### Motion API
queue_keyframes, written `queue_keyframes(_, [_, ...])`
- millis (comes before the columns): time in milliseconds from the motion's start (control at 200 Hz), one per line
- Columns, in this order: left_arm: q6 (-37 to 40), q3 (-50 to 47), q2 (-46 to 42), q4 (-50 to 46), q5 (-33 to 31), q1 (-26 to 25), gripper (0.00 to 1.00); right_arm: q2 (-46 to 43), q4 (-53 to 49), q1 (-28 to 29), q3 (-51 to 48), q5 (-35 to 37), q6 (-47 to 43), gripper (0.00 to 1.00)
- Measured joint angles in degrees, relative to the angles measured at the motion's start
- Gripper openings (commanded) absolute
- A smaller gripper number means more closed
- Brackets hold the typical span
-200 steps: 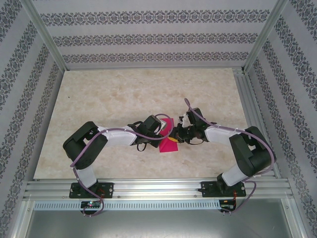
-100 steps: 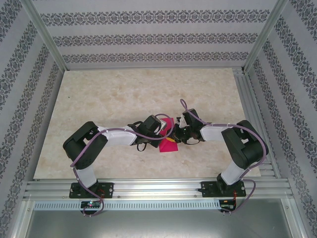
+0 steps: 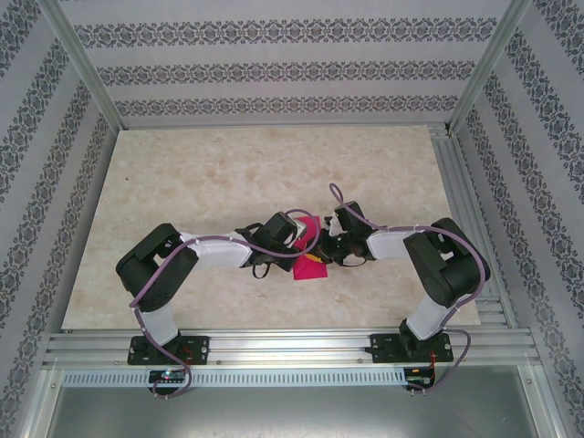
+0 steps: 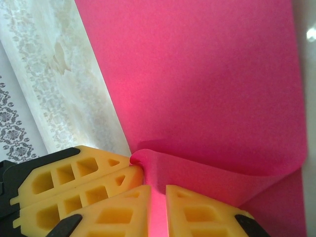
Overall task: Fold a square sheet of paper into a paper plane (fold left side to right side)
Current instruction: Fold the triangle a second time at the center of the table.
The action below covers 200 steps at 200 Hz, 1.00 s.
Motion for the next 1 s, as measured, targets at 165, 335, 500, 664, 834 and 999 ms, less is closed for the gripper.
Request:
queue_keyframes(165, [0.0, 0.0, 0.0, 0.0, -0.81, 0.0, 0.0, 0.55, 0.39, 0.0, 0.02, 0.15, 0.0, 0.16])
queue_keyframes(335, [0.0, 0.11, 0.0, -0.04, -1.88, 0.0, 0.0, 1.4, 0.57, 0.37, 0.5, 0.39, -0.11, 0.16])
queue_keyframes(500, [0.0, 0.11, 0.0, -0.02, -2.58, 0.02, 0.01, 2.01, 0.37, 0.37, 1.11, 0.37, -0.26, 0.16])
queue_keyframes(664, [-0.07, 0.11, -0.5, -0.48, -3.17, 0.02, 0.16, 2.21, -0.52, 0.52, 1.62, 0.74, -0.44, 0.16])
queue_keyframes(834, [-1.31, -1.01, -6.82, -2.62, -3.78, 1.09, 0.29, 2.23, -2.1, 0.72, 2.34, 1.55, -1.07, 0.16])
queue_keyframes(999, [-3.08, -4.22, -17.44, -2.91, -3.23, 2.43, 0.32, 2.23, -2.67, 0.74, 2.6, 1.73, -1.51, 0.16])
